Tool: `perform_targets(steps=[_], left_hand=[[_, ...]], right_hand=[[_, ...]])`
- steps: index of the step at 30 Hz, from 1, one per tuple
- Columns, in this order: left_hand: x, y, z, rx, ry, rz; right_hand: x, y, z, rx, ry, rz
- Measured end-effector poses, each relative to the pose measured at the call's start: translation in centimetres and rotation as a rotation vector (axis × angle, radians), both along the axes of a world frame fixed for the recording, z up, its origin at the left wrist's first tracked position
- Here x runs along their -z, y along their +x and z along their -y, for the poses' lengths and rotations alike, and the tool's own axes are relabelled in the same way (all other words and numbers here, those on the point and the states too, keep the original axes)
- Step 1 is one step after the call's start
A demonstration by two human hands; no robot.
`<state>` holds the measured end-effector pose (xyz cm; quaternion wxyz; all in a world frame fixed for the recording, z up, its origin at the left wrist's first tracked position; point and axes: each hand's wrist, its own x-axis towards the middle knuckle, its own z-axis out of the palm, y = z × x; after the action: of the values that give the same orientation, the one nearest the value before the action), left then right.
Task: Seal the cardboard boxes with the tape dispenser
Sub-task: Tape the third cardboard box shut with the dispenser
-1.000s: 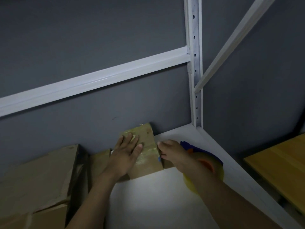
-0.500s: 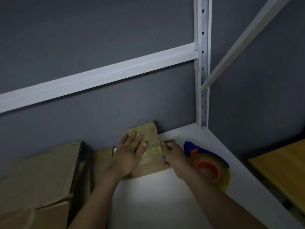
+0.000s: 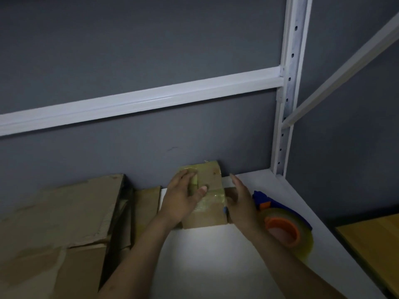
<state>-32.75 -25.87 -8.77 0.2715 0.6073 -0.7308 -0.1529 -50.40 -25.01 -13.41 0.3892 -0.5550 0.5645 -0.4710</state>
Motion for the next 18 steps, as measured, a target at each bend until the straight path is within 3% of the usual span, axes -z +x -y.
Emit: perform_targets(steps=[2,7,13,15,18], left_hand=[[0.5,0.4,0.0,0.002,-0.057,-0.137],[0.3,4.6,0.4,0.199,-0.044,-0.291],[-1.3,9.2,0.7,0.43,0.306,-0.091],[-0.7,8.9,0.6,0.402,0.262,-0.083],[1.6,7.7,0.3,0.29,-0.004,-0.145]], right_hand=[[-0.1,-1.3,0.3,-0.179,-0.241,-0.241],[-1.3,-4.6,2.5,-0.444,-0.365,-0.679],[-3.1,-4.8,3.6,-0.56,-0.401,-0.818],[-3.6,-4.6,3.7,-0.551,-0.402,-0.871],[-3.4,-3.9,3.6,-0.511,-0.418,-0.887]])
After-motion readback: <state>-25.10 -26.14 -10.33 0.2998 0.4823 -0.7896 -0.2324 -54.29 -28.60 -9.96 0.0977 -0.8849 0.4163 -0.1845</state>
